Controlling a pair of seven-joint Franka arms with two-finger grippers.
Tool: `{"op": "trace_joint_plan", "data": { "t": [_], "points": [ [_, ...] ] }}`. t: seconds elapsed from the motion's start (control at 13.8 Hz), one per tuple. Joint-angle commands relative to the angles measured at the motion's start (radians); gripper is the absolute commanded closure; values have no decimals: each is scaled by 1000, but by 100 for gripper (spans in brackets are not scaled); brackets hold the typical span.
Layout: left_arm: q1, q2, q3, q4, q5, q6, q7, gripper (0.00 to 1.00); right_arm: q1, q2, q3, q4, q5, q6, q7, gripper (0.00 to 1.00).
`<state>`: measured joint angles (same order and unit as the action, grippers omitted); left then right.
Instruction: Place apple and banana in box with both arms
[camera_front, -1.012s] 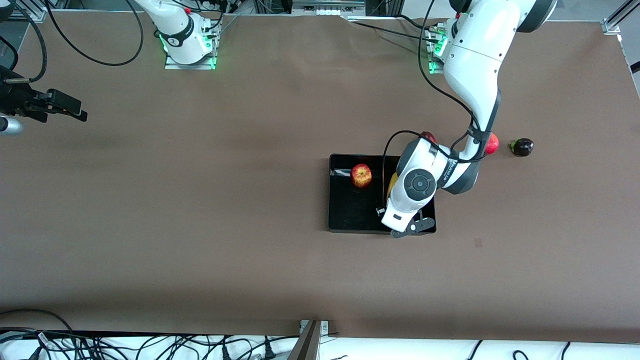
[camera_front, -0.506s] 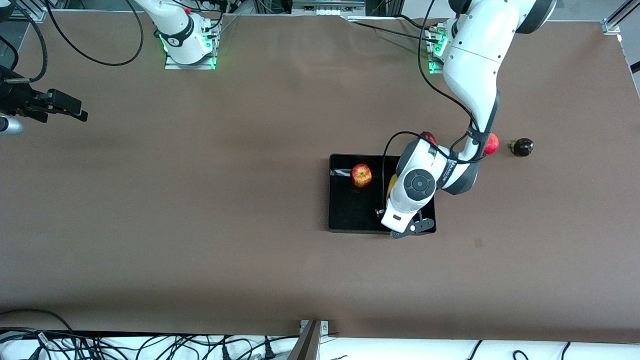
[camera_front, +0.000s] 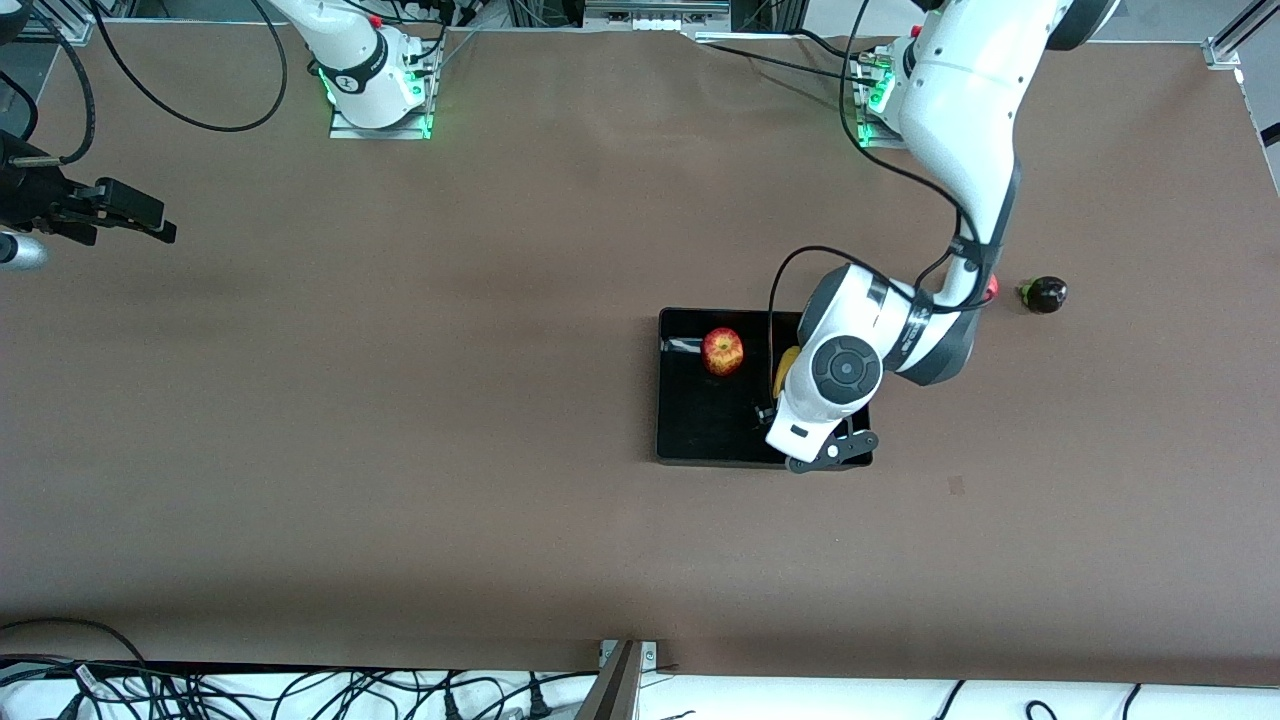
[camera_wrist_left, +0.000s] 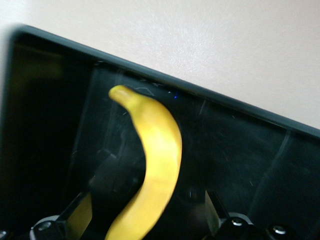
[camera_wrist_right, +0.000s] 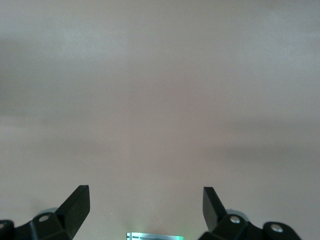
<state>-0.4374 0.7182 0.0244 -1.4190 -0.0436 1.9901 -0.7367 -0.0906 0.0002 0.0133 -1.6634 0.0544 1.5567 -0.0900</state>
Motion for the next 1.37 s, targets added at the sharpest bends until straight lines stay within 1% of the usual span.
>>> {"op": "trace_joint_plan", "data": {
  "t": [0.0, 0.22, 0.51, 0.65, 0.8, 0.94, 1.16, 1.3],
  "points": [
    [-6, -118, 6, -11, 4, -121, -1, 0, -8, -3, 7, 1, 18, -6, 1, 0],
    [17, -207, 6, -9, 10, -226, 3, 0, -9, -5, 7, 1, 18, -6, 1, 0],
    [64, -331, 3, -9, 5, -353, 133, 0, -8, -5, 7, 1, 16, -7, 1, 0],
    [117, -387, -38, -11, 8, -427, 187, 0, -8, -5, 7, 1, 16, -7, 1, 0],
    [146, -436, -43, -18, 8, -487, 236, 0, -9, -3, 7, 1, 18, -7, 1, 0],
    [213, -497, -78, -28, 8, -534, 322, 0, -8, -5, 7, 1, 18, -7, 1, 0],
    [298, -577, -89, -28, 7, -602, 434, 0, -8, -8, 7, 1, 16, -10, -2, 0],
    [365, -621, -89, -26, 7, -619, 521, 0, -8, -8, 8, 5, 15, -4, -7, 0]
  ]
}}
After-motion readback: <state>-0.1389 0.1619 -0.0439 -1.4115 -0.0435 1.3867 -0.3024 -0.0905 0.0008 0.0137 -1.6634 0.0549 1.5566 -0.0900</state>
